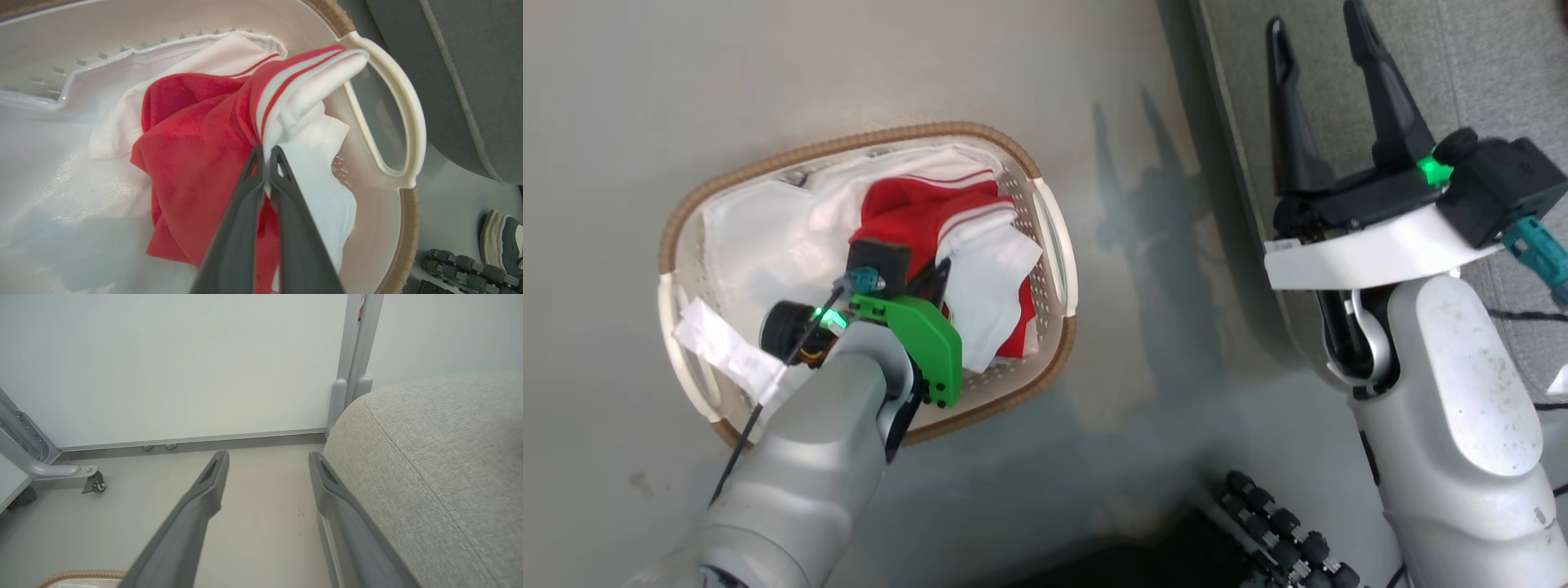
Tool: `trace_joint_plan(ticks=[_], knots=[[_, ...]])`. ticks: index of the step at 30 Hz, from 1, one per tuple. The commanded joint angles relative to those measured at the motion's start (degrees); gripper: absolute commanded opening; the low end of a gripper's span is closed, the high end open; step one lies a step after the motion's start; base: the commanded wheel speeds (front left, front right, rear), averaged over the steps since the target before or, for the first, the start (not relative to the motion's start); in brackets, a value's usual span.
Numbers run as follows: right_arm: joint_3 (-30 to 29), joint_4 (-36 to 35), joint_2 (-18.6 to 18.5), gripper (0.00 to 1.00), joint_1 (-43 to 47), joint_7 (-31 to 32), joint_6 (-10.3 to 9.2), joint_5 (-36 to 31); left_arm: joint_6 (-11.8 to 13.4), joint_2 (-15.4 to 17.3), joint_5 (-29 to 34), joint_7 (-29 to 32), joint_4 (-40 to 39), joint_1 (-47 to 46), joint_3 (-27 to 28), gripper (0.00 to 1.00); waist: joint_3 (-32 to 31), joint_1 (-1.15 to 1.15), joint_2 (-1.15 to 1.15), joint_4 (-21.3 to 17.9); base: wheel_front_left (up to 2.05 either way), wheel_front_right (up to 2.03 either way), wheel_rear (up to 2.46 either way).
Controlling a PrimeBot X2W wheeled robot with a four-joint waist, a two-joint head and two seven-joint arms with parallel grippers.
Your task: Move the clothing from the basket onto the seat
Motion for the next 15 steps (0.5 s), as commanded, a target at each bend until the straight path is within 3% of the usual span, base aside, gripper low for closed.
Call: trace_joint_plan(ticks=[1,5,15], knots=[[-0.2,0.5,-0.2,1.0,1.3,-0.3,-0.06,0.0,-0.2,0.4,-0.3,-0.4,-0.6,1.2,0.3,0.0,-3.6,0.0,0.0,1.4,0.0,0.0,0.0],[-1.0,1.7,-0.2,1.0,3.5,-0.3,-0.06,-1.0,-0.1,0.3,-0.3,-0.7,-4.2,3.4,2.4,0.0,-7.9,0.0,0.0,4.0,0.0,0.0,0.0],[-2.3,3.9,-0.2,1.0,8.4,-0.3,-0.06,-2.4,0.8,1.1,6.7,-0.6,-13.8,11.8,12.5,0.0,-16.7,0.0,0.0,9.1,0.0,0.0,0.0]])
